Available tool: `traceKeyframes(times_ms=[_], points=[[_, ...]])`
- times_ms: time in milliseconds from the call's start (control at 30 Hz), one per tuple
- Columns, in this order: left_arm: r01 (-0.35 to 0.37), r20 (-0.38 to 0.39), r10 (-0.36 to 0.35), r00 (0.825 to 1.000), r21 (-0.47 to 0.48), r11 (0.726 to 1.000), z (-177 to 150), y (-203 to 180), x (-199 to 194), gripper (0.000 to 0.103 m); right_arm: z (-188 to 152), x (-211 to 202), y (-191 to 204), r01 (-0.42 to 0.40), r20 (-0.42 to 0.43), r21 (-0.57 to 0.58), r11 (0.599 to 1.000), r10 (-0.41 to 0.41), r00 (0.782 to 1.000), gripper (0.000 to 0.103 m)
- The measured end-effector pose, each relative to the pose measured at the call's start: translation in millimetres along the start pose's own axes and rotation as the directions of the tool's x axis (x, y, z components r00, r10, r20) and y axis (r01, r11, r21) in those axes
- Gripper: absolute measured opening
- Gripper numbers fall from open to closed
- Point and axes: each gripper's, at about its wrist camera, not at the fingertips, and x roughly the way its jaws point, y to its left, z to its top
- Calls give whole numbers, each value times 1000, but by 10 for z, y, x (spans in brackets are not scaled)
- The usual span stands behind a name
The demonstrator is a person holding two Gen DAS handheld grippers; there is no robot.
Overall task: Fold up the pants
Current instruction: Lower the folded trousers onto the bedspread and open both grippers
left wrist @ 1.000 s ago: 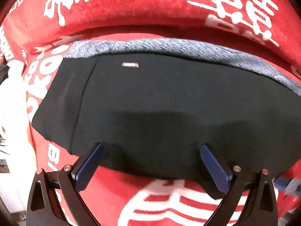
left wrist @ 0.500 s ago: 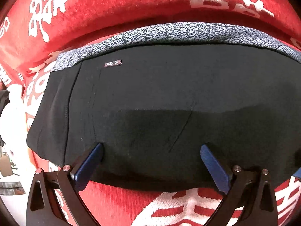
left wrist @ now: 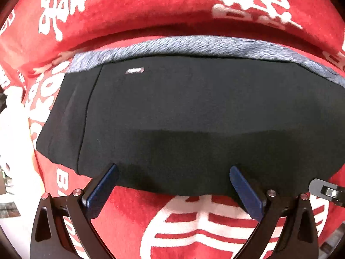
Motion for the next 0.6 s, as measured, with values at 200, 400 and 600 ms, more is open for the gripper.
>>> traceKeyframes(times_ms=[200,400,600], points=[[46,53,-48,997,44,998,159,-279,-138,103,105,-765,72,147,100,-129,981,-135,986,17],[33,41,-36,999,69,997,164,-765,93,103,586,-942,-69,487,205,-254,836,-445,872,51],[133,-48,-135,990,-40,990,152,-474,141,103,335,-1191,-418,451,186,-207,868,-417,890,48]])
